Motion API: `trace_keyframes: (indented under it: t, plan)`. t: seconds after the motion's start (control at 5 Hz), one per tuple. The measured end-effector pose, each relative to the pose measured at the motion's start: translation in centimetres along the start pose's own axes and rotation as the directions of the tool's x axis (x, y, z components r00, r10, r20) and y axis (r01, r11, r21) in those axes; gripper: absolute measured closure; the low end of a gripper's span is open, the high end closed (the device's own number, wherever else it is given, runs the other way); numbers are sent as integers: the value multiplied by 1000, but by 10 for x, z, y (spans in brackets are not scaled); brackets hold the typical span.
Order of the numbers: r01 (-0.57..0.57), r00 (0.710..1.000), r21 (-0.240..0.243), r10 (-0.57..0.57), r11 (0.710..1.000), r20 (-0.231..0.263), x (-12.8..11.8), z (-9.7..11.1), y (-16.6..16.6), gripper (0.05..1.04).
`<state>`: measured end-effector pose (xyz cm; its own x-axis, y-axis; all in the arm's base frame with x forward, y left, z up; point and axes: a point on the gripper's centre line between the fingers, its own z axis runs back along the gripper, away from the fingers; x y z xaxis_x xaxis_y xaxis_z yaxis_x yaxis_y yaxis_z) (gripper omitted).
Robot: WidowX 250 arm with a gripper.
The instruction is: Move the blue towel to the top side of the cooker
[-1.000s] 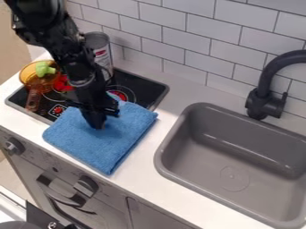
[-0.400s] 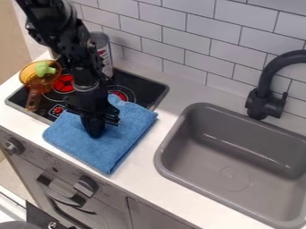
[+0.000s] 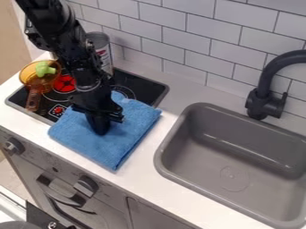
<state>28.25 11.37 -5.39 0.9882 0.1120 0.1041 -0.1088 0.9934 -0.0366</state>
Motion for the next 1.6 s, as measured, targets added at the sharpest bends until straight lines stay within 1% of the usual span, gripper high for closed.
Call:
trace_keyframes:
  t: [0.2,0.4,0.6,0.8,1.0,1.2,1.4,1.6]
  plan:
    - [-28,999,0,28,1000,16,10,-2,-4,1031]
    - [-11,997,35,8,999,71,24,-4,-16,1031]
    - [-3,997,43,0,999,83,30,-5,-19,1031]
    - [1,993,59,-8,998,121,44,-7,-24,1031]
    - [-5,988,62,-4,998,152,61,-8,-25,1031]
    - [-33,986,31,27,999,166,75,-8,-27,1031]
    - [-51,984,18,47,999,173,85,-8,-27,1031]
    - [-40,981,-9,41,999,188,89,-8,-31,1031]
